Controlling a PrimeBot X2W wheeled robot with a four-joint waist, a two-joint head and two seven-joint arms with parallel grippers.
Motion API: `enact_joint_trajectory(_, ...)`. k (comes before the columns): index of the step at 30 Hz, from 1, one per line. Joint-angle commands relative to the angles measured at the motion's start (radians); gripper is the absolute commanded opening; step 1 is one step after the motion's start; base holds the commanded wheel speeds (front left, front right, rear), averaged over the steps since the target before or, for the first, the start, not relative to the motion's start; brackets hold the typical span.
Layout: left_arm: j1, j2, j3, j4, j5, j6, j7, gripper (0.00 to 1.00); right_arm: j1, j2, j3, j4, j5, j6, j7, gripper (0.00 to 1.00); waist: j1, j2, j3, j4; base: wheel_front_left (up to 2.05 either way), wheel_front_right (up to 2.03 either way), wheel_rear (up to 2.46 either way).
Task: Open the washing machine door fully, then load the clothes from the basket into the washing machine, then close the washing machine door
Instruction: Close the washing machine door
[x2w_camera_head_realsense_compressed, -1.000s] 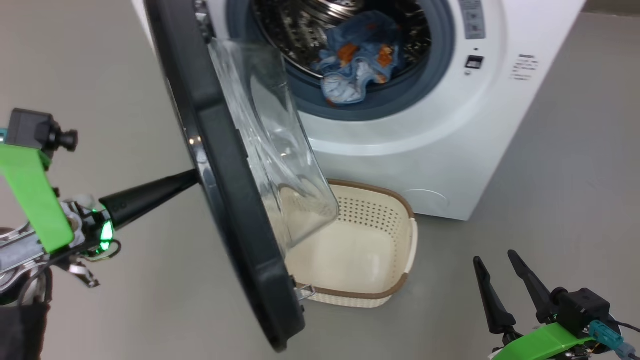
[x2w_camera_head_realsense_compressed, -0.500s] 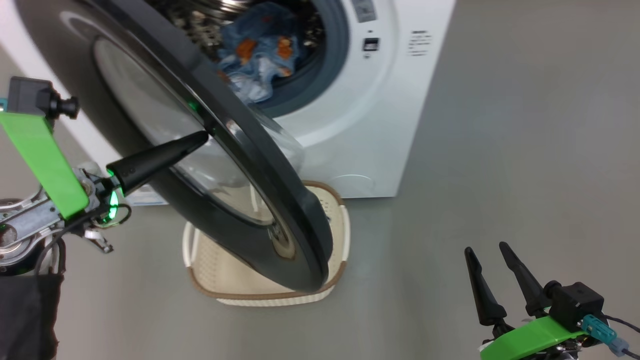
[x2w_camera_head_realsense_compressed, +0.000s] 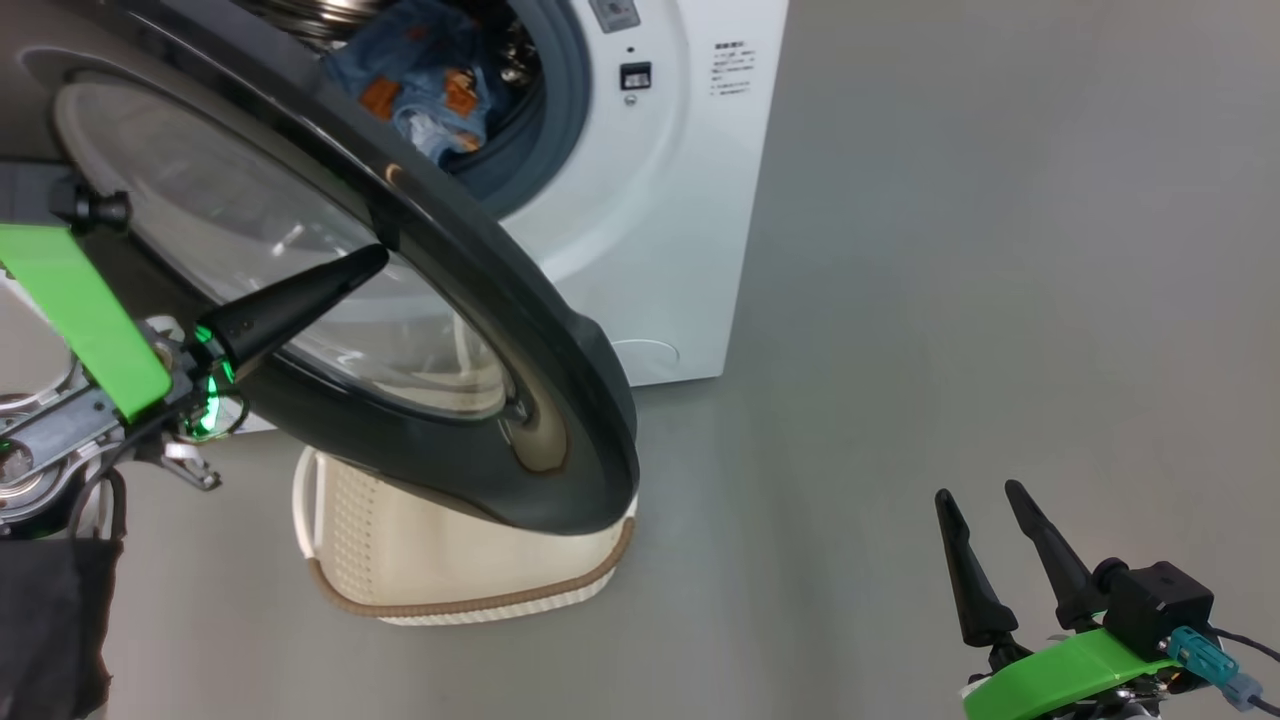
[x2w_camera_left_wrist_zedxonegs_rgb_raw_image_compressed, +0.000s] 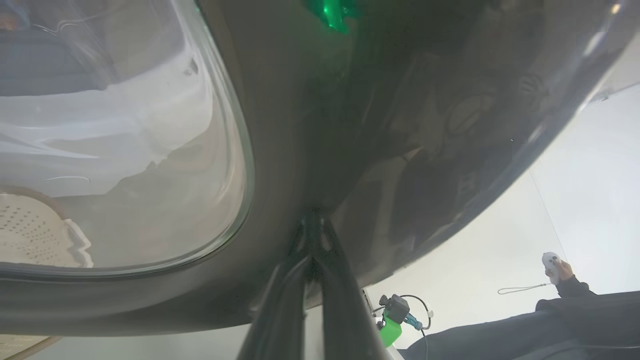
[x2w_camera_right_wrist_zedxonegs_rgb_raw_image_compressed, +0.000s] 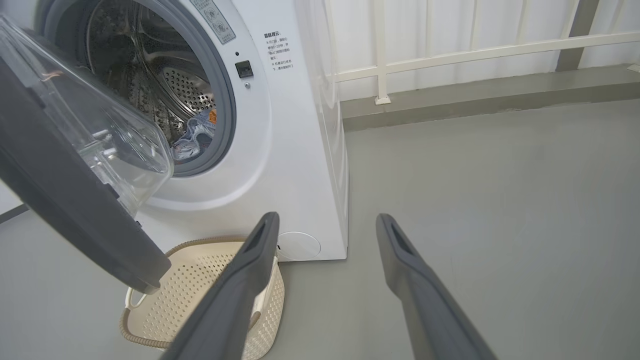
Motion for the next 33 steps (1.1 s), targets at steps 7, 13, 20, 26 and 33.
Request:
enact_joint_trajectory(7,0.078,0.067,0.049,-0.054,0.006,-0.003,-0.048,0.11,-0.004,-0.019,0.026,-0.018,-0.012,0.009,-0.012,1.0,0.0,0.0,-0.047,0.066,0.0,0.0,0.0)
enact_joint_trajectory(13,0.201,0.086,0.056,-0.077,0.034,-0.003,-0.108,0.2,0.008,-0.027,0.028,-0.019,-0.01,0.009,-0.012,1.0,0.0,0.0,-0.066,0.103,0.0,0.0,0.0)
enact_joint_trajectory(20,0.36,0.11,0.053,-0.085,0.082,-0.003,-0.234,1.0,0.027,-0.036,0.031,-0.017,-0.007,0.009,-0.012,1.0,0.0,0.0,-0.09,0.14,0.0,0.0,0.0)
enact_joint_trajectory(26,0.474,0.145,0.006,-0.049,0.162,-0.003,-0.393,1.0,0.044,-0.042,0.032,-0.018,-0.005,0.009,-0.012,1.0,0.0,0.0,-0.107,0.15,0.0,0.0,0.0)
enact_joint_trajectory(33,0.553,0.195,-0.125,-0.005,0.253,-0.003,-0.613,1.0,0.055,-0.052,0.032,-0.018,-0.004,0.009,-0.012,1.0,0.0,0.0,-0.104,0.147,0.0,0.0,0.0)
